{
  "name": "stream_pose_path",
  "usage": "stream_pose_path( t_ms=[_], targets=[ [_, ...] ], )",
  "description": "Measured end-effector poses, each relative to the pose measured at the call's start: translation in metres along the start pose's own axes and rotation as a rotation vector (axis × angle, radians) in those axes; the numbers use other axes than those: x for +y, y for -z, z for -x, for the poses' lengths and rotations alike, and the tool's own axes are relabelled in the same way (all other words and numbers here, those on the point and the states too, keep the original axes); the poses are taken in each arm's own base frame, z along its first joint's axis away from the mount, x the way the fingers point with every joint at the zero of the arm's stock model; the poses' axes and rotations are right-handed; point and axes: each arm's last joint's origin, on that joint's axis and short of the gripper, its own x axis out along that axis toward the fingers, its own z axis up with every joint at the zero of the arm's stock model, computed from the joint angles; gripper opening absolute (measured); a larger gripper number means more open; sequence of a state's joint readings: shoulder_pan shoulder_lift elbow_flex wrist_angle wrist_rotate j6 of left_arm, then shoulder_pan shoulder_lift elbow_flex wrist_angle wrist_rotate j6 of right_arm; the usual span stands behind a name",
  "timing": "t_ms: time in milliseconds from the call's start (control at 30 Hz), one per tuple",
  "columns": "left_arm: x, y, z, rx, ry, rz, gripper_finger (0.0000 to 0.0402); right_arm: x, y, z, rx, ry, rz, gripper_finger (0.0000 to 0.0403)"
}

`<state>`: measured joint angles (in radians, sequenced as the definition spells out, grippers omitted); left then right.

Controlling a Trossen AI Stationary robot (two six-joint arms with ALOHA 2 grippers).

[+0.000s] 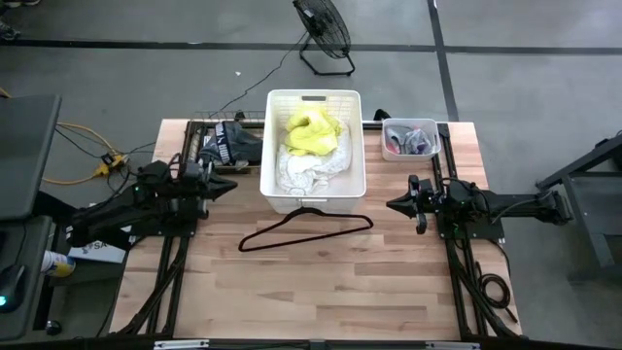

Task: Pick & Place Cloths
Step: Return to Home Position

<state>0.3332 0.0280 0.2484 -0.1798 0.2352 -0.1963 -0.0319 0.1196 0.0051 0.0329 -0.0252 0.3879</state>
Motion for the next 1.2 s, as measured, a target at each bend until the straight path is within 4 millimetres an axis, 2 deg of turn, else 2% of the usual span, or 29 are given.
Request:
stream_pose_path(
  t_ms=[267, 533, 967, 1200],
  targets=[
    [0.004, 0.017, -0.008, -0.032, 0.041, 0.046, 0.0, 0.0, 0.0, 0.0, 0.0, 0.001, 0.0, 0.0003],
    [0.001, 0.023, -0.01, -0.009, 0.075, 0.066, 0.0, 0.0, 0.0, 0.0, 0.0, 0.001, 0.0, 0.0003],
    [-0.011, 0.026, -0.011, -0.01, 0.077, -0.079, 0.0, 0.0, 0.0, 0.0, -0.001, 0.0, 0.0, 0.0003],
    [-0.012, 0.028, -0.011, 0.014, 0.075, -0.139, 0.0, 0.0, 0.0, 0.0, 0.0, 0.0, 0.0, 0.0003]
  ],
)
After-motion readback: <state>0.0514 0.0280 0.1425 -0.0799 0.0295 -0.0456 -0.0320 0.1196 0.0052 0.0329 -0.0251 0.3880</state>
